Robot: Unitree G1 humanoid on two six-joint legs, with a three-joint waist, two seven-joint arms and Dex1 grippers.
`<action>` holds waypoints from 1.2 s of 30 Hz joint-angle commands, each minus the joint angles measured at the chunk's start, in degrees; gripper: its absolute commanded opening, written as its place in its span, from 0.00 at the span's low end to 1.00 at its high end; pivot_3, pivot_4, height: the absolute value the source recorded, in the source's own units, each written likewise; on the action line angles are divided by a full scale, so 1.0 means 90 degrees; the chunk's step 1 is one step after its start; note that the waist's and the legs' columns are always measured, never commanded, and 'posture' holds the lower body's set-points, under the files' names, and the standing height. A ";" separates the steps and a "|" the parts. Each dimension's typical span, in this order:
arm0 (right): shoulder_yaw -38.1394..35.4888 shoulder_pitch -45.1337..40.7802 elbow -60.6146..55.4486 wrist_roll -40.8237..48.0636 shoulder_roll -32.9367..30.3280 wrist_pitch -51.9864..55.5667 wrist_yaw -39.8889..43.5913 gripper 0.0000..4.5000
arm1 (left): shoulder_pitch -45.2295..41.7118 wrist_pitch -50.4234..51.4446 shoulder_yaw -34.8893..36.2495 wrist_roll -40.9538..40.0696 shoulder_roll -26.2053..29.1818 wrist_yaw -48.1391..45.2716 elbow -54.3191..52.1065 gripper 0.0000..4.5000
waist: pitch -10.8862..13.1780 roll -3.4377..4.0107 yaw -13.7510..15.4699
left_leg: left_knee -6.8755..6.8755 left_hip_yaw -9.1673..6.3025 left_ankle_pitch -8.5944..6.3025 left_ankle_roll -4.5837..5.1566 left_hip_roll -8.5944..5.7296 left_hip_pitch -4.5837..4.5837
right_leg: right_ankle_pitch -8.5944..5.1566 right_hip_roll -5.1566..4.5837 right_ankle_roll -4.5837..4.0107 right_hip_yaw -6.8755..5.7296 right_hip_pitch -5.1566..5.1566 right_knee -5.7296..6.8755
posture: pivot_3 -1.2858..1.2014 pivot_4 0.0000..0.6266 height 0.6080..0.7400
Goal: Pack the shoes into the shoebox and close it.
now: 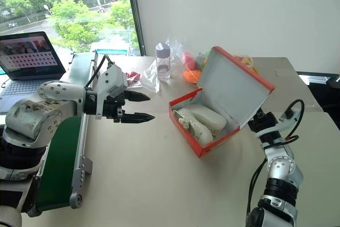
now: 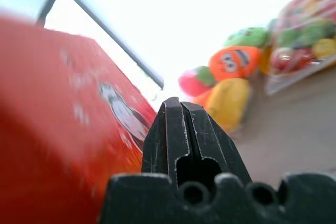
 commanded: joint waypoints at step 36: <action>0.6050 -0.1520 0.0673 -0.3820 -0.0923 0.1474 0.0791 0.01 | 0.0864 0.0274 0.0906 -0.0327 0.0210 0.1091 -0.0860 0.78 | -0.0044 -0.0074 0.0018 | 0.0000 0.0030 -0.0026 0.0019 -0.0001 0.0080 | -0.0041 -0.0013 -0.0021 0.0009 0.0067 0.0000 | 0.52 0.24 1.00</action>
